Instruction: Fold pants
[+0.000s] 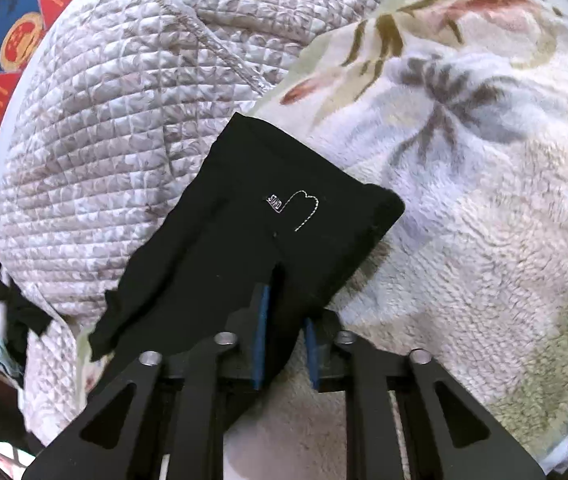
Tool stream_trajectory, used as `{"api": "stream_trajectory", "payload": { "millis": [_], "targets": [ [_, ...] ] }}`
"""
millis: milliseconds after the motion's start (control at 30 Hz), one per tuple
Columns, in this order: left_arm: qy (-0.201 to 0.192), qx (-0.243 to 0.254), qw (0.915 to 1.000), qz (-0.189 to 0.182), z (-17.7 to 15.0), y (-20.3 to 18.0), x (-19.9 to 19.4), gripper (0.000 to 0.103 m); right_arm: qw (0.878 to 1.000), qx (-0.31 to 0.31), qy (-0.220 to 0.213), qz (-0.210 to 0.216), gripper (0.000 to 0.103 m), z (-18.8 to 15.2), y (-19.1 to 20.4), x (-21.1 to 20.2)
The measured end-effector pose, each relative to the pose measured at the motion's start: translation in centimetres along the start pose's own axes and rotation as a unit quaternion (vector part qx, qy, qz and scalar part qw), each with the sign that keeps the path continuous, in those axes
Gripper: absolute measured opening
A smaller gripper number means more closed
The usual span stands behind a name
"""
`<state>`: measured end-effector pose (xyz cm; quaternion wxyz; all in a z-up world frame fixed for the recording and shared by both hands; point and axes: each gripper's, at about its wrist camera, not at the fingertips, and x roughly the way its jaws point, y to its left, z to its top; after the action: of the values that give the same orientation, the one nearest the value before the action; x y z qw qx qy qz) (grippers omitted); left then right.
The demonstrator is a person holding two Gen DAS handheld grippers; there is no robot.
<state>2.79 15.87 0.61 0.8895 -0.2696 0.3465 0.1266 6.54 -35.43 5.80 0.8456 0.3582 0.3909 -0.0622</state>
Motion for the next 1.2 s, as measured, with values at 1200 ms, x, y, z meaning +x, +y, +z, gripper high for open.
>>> {"api": "stream_trajectory", "payload": {
  "millis": [1200],
  "targets": [
    [-0.005,0.030,0.9989,0.037,-4.4,6.5,-11.5,0.015,0.997,0.016,0.022,-0.070,0.032,-4.9,-4.7,-11.0]
  ]
}}
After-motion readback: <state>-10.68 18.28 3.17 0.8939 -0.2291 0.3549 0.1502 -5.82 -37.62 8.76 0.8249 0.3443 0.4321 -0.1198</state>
